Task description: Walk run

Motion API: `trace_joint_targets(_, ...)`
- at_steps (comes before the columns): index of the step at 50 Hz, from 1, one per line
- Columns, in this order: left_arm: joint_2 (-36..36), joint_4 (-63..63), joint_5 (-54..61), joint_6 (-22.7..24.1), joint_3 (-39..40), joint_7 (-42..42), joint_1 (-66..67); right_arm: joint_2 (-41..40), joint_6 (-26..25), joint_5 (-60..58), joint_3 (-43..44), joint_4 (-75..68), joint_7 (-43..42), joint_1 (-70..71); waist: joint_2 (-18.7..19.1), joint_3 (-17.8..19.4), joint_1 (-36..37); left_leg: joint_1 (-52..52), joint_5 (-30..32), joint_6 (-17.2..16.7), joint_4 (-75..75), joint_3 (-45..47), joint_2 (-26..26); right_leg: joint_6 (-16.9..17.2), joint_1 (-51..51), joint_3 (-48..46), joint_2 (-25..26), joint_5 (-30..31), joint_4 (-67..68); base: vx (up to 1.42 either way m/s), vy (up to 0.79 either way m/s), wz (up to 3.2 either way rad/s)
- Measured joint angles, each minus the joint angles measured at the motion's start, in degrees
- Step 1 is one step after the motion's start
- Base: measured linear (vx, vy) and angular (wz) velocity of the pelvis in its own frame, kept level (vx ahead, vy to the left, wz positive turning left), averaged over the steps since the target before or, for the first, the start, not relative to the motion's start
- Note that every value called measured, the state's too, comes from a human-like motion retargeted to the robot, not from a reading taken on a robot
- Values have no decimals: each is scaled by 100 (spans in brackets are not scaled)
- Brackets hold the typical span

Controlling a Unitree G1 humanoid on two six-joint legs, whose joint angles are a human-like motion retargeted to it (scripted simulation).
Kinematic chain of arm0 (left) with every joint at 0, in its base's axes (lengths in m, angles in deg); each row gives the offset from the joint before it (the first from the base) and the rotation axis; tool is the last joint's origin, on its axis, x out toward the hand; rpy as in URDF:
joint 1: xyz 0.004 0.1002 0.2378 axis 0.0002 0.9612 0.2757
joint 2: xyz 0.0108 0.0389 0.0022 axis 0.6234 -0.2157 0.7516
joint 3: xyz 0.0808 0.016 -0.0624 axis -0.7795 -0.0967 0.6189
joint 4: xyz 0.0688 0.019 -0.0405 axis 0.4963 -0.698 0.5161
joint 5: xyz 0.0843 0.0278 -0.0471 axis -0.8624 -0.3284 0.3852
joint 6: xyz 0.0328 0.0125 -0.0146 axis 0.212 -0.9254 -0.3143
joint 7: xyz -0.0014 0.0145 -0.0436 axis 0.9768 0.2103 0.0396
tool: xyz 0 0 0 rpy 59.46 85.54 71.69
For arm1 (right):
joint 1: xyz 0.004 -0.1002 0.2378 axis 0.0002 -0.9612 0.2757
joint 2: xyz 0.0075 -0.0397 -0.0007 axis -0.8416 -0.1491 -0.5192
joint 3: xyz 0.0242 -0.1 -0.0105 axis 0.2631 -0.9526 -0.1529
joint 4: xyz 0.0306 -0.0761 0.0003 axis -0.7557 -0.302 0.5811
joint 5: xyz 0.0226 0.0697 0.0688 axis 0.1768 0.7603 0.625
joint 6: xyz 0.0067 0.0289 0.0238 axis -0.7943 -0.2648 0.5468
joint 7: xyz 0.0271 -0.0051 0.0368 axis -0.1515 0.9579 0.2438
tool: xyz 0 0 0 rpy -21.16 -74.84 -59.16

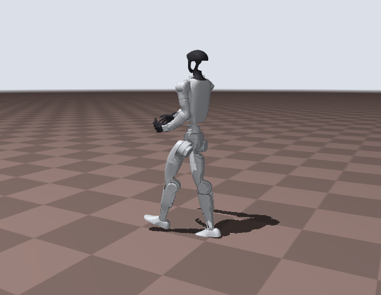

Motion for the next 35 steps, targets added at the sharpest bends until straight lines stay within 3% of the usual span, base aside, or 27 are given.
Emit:
trace_joint_targets(2, 19, -60, 0, -10, 28, -37, -52, 58, 94, -35, 78, -45, 124, -245, -5, -101, 112, -20, -72, 217, 243, -159, -47, 178, 46, -20, -1, 268, 132, 87, -9, -38)
trace_joint_targets(3, 9, -75, -2, -4, 31, -40, -40, 75, 115, -70, 108, -96, 197, -407, 10, -137, 170, 43, 178, 236, 212, -199, -64, 300, 99, -89, -9, 477, 219, 97, -6, -45)
trace_joint_targets(7, -26, -103, 46, -6, 92, -63, 26, 123, 79, -175, 42, -507, 471, -1285, 95, -292, 239, 335, 588, 226, 280, -388, -72, 1118, 115, -125, -29, 2033, 956, 94, -3, -37)
trace_joint_targets(10, 34, -100, 110, -40, 106, -81, -59, 196, -27, -325, -34, -1036, 512, -2044, 324, -223, -45, 575, 453, 451, 494, -625, 89, 1754, -339, 104, 360, 3096, 2166, 95, -4, 54)
trace_joint_targets(12, 111, -97, 105, -44, 84, -46, -174, 313, -166, -387, -119, -1482, 524, -2543, 469, -116, -140, 838, 265, 517, 517, -726, 226, 1961, -750, 235, 630, 3318, 3000, 71, -10, 41)
trace_joint_targets(15, 174, -111, 100, -73, 78, 40, -383, 508, -389, -444, -259, -2043, 595, -3395, 603, -3, -110, 1187, 16, 525, 490, -813, 359, 1561, -1414, 172, 525, 2432, 3790, 79, -9, -5)
trace_joint_targets(20, 275, 13, 75, -43, -39, 47, -582, 710, -517, -461, -106, -2260, 851, -5249, 739, 138, -604, 1676, -170, 465, 332, -1160, 325, 1190, -2322, -150, -36, 1206, 3328, 68, -11, 89)
trace_joint_targets(26, 429, 157, 136, -14, -143, 41, -742, 737, -705, -580, 330, -2260, 1215, -6916, 314, 328, -773, 2427, -442, 352, 160, -1354, -144, 1368, -2751, -207, -941, 898, 1000, 62, -24, 44)
trace_joint_targets(30, 440, 224, 176, -12, -152, 66, -729, 768, -912, -616, 528, -2260, 1342, -7411, 289, 418, -854, 2875, -641, 216, 113, -1461, -137, 1454, -3087, 2, -970, 267, -318, 68, -27, 13)
trace_joint_targets(33, 396, 224, 226, 3, -156, 71, -675, 806, -1003, -489, 536, -2260, 1389, -7379, 374, 380, -838, 3068, -680, 51, 184, -1419, -54, 1406, -3132, -198, -873, 262, -690, 65, -27, -9)
trace_joint_targets(35, 366, 194, 262, 23, -150, 52, -623, 809, -1032, -376, 511, -2260, 1377, -7170, 422, 292, -871, 3134, -556, -164, 277, -1437, -11, 929, -3133, -196, -773, 332, -435, 72, -31, 19)
